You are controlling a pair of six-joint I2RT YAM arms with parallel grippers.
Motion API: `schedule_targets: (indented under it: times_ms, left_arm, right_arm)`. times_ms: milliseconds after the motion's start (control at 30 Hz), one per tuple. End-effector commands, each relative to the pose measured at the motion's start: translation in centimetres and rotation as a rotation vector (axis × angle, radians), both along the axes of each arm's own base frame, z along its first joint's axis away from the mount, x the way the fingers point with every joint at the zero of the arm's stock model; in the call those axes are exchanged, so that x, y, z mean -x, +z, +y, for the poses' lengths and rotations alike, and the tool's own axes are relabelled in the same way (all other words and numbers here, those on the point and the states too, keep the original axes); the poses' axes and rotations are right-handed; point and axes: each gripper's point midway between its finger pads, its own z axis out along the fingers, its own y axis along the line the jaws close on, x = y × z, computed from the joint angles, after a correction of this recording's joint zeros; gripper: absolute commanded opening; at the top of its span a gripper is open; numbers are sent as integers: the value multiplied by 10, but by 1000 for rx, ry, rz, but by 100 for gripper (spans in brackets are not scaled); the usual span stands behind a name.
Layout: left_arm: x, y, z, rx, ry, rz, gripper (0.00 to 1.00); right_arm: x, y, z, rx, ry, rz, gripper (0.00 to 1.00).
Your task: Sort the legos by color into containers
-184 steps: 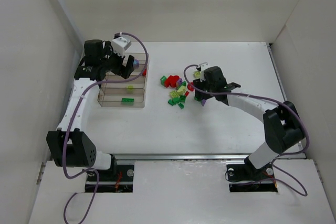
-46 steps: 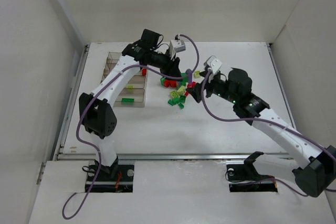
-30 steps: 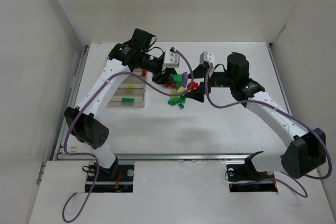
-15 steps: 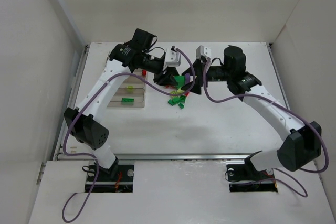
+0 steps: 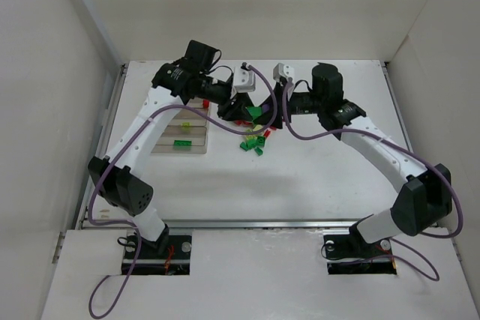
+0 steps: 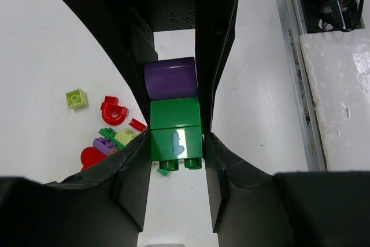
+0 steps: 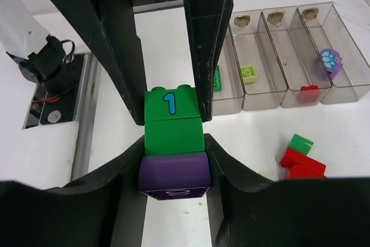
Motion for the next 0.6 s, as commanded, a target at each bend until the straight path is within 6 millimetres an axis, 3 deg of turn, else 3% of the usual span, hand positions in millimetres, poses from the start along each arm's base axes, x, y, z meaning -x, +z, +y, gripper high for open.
schedule_targets:
  times_ms: [0,100,233,433,567]
  left_arm:
    - [12,15,3,46,-14,-13,0]
    - [-4,2,18,27,46,6,0]
    - [-33,-24,56,-33,176,31,0]
    - [-47,-45,78,-74,246,65,0]
    - [-70,-88,118,-194,363,40,0]
  right_arm:
    - [-7,19,8,-30,-11,-28,0]
    - [-13,6,1,-10,-62,-8,0]
    - [-22,-11,-13,15,-130,18,0]
    - [-40,-28,-16,47,-197,45,0]
    - [-48,-36,-11,55,-185,65,0]
